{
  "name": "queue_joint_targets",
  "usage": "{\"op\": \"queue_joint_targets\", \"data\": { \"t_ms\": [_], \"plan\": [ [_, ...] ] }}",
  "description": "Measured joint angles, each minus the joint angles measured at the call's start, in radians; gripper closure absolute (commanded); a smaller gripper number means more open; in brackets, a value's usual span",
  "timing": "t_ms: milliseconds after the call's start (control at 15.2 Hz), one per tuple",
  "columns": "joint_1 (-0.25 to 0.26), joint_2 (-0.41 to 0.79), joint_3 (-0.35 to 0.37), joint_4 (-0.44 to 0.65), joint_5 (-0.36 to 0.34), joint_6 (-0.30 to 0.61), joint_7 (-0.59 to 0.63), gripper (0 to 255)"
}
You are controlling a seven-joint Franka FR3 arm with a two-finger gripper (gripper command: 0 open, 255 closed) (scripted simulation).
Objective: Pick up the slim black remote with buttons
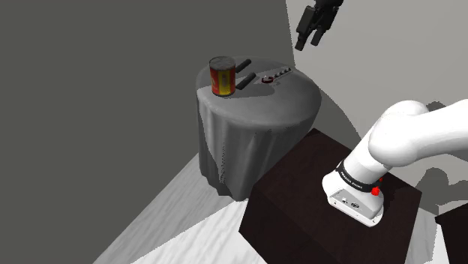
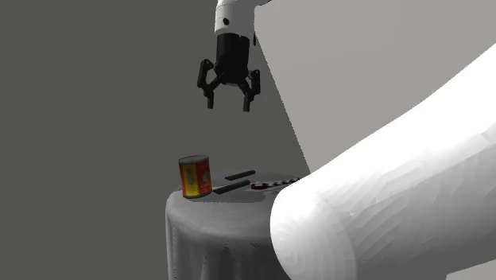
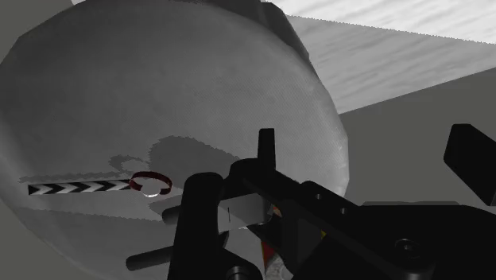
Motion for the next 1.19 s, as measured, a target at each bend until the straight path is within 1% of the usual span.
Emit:
{"op": "queue_joint_targets", "data": {
  "t_ms": [132,264,528,792,1188],
  "plan": [
    [-0.005,0.017,0.004,0.006,0.003,0.009,0.014,0],
    [-0.019,0.067,0.017,0.013,0.015,0.044,0.063,0],
    [-0.055,0.206,0.038,0.046,0.034,0.130,0.172,0],
    [-0.088,0.368,0.057,0.110,0.048,0.210,0.287,0],
    [-0.127,0.586,0.063,0.213,0.060,0.298,0.453,0]
  ]
}}
